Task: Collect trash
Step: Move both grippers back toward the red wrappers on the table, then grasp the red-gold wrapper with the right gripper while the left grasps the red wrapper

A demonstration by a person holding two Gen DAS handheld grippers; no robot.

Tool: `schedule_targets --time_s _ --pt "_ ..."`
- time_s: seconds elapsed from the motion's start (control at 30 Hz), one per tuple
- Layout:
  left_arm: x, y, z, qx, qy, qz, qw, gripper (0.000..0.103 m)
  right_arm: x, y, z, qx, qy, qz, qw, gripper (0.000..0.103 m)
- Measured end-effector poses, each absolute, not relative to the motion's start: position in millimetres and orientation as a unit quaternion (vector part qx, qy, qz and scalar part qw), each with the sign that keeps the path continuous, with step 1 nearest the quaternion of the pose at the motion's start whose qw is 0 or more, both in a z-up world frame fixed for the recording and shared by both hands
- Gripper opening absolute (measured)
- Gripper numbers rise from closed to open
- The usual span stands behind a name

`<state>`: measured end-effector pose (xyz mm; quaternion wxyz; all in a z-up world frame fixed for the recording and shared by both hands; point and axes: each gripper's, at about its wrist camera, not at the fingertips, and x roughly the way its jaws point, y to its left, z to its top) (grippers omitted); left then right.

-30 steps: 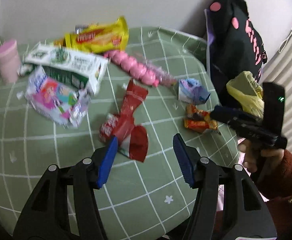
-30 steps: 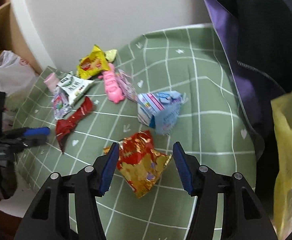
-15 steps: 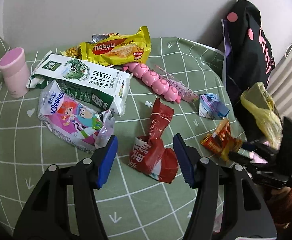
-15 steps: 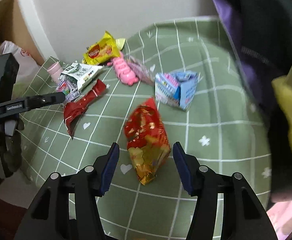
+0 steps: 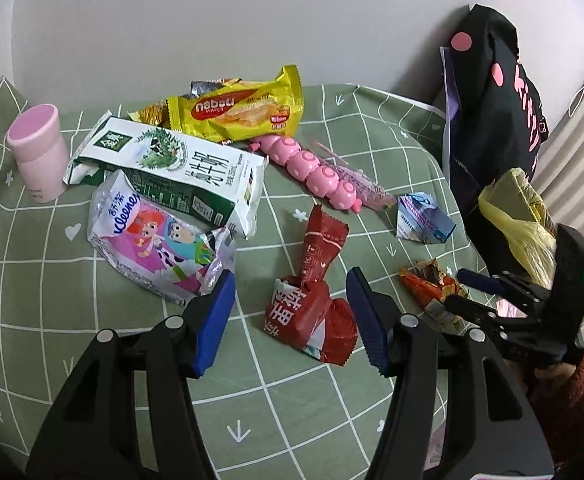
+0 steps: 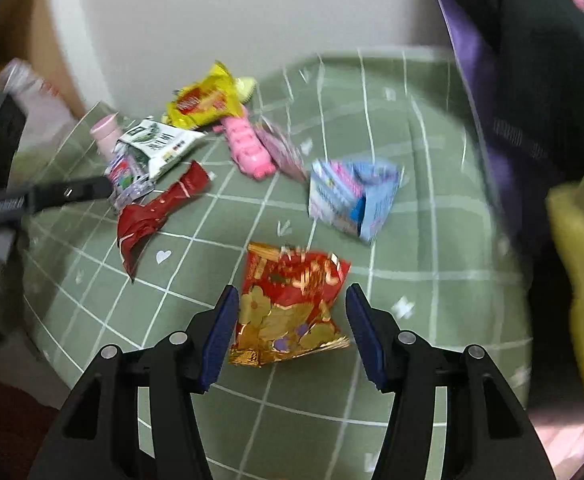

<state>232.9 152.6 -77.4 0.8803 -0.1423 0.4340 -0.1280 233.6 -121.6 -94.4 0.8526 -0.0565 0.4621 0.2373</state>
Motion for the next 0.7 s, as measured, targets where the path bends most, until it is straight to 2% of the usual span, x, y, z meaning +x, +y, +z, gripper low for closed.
schedule_targets --time_s 0.07,0.1,0.17,0.2,0.3,0.6,0.67,0.7 --pt "232.6 151.4 -78.7 -0.143 0.436 -0.129 0.879 0.055 234.7 -124.3 -101.9 -0.04 0.472 0.233 0.85 0.052" --pt "232.6 150.6 -79.6 -0.142 0.438 -0.13 0.878 0.055 234.3 -125.1 -103.9 -0.037 0.473 0.23 0.85 0.046" --pt "233.0 148.8 -81.8 -0.141 0.441 -0.131 0.877 0.055 231.5 -127.9 -105.3 -0.028 0.471 0.23 0.851 0.043" --pt "233.2 148.0 -83.5 -0.14 0.443 -0.132 0.876 0.055 229.7 -129.0 -103.9 -0.022 0.467 0.233 0.853 0.038" --pt "233.3 145.5 -87.9 -0.144 0.447 -0.138 0.872 0.055 224.4 -131.5 -94.3 -0.01 0.451 0.236 0.861 0.033" --pt "237.9 130.6 -91.8 -0.105 0.459 -0.126 0.873 0.055 226.8 -135.8 -71.2 -0.008 0.436 0.205 0.877 0.031" --pt "240.7 125.0 -92.9 -0.081 0.463 -0.115 0.875 0.046 225.4 -135.6 -67.2 -0.008 0.431 0.205 0.878 0.031" --pt "242.0 122.7 -94.6 -0.071 0.467 -0.11 0.874 0.038 224.1 -135.6 -65.8 -0.009 0.43 0.205 0.88 0.031"
